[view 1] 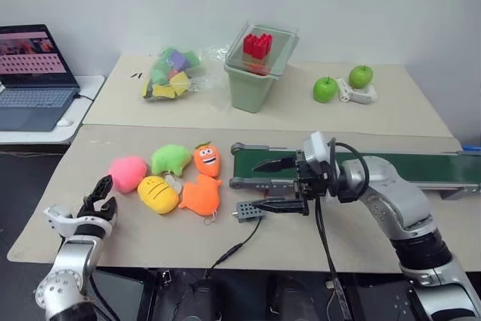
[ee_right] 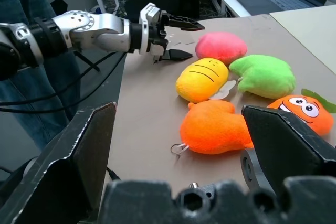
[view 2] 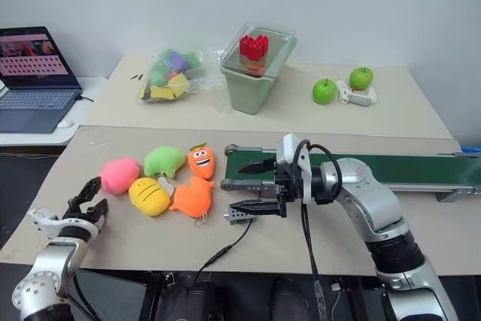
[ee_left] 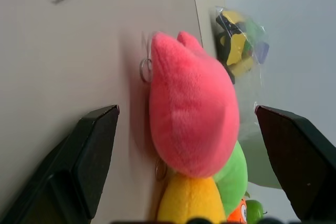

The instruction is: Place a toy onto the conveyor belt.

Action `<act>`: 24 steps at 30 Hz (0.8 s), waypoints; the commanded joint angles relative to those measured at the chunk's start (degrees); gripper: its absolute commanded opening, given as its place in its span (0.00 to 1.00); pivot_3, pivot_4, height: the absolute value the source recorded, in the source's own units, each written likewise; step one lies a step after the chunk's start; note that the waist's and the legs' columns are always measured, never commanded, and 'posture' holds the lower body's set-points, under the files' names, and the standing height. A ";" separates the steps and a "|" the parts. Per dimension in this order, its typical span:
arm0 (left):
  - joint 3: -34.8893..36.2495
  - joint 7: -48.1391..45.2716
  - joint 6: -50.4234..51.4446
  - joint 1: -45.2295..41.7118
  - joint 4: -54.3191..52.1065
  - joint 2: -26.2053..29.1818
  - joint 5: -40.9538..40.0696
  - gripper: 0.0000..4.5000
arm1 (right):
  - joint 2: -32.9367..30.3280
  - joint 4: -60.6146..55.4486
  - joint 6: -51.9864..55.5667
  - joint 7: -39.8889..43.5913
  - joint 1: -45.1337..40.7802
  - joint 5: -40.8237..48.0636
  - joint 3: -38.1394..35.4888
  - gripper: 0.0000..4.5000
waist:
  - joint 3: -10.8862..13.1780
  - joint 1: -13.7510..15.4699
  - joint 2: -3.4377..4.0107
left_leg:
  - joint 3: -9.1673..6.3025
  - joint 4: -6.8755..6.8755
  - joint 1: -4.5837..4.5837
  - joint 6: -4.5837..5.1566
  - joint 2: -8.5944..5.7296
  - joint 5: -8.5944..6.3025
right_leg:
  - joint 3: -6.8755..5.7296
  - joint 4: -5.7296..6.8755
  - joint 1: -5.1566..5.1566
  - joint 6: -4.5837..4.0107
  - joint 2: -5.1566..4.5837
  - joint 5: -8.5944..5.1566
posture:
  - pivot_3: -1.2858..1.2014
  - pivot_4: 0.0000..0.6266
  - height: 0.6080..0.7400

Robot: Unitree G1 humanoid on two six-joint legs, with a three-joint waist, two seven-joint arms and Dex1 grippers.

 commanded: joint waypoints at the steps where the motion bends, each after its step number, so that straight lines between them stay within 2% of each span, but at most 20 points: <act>1: -0.51 -2.89 1.42 -4.88 6.03 2.49 2.43 0.99 | -0.61 -2.53 0.22 -1.19 0.36 0.71 -2.57 1.00 | 0.00 0.05 0.01 | 0.03 -0.01 0.06 -0.09 0.03 -0.03 | 0.01 -0.01 0.03 0.09 0.01 -0.03 | 0.52 0.24 1.00; 8: -1.37 -5.80 3.74 -12.15 12.25 2.20 5.12 0.99 | -0.84 -3.48 -0.07 -2.82 1.33 0.53 -3.58 1.00 | 0.00 0.43 -0.01 | 0.07 -0.01 0.04 -0.30 -0.03 0.23 | 0.05 -0.05 0.07 -0.14 0.00 0.13 | 0.52 0.24 1.00; 17: -2.90 -8.25 5.59 -13.11 13.41 -0.87 9.29 0.99 | -0.96 -3.46 -0.71 -4.19 1.31 0.33 -4.09 1.00 | 0.00 0.57 -0.01 | 0.10 -0.05 -0.02 -0.25 -0.06 0.20 | 0.03 -0.10 0.06 -0.02 -0.02 0.06 | 0.52 0.24 1.00; 20: -2.34 -8.41 5.77 -13.22 13.23 -1.34 9.58 0.83 | -1.02 -3.28 -0.76 -4.30 1.21 0.21 -4.11 1.00 | 0.00 0.58 -0.01 | 0.10 -0.05 -0.02 -0.19 -0.10 0.16 | 0.04 -0.10 0.07 -0.01 -0.09 0.06 | 0.52 0.24 1.00; 24: -1.75 -8.72 6.10 -13.15 13.03 -1.76 10.11 0.50 | -1.12 -2.91 -0.79 -4.26 1.10 0.12 -4.13 1.00 | 0.00 0.52 -0.02 | 0.10 -0.02 -0.02 -0.18 -0.09 0.15 | 0.04 -0.09 0.05 0.02 -0.09 0.08 | 0.52 0.24 1.00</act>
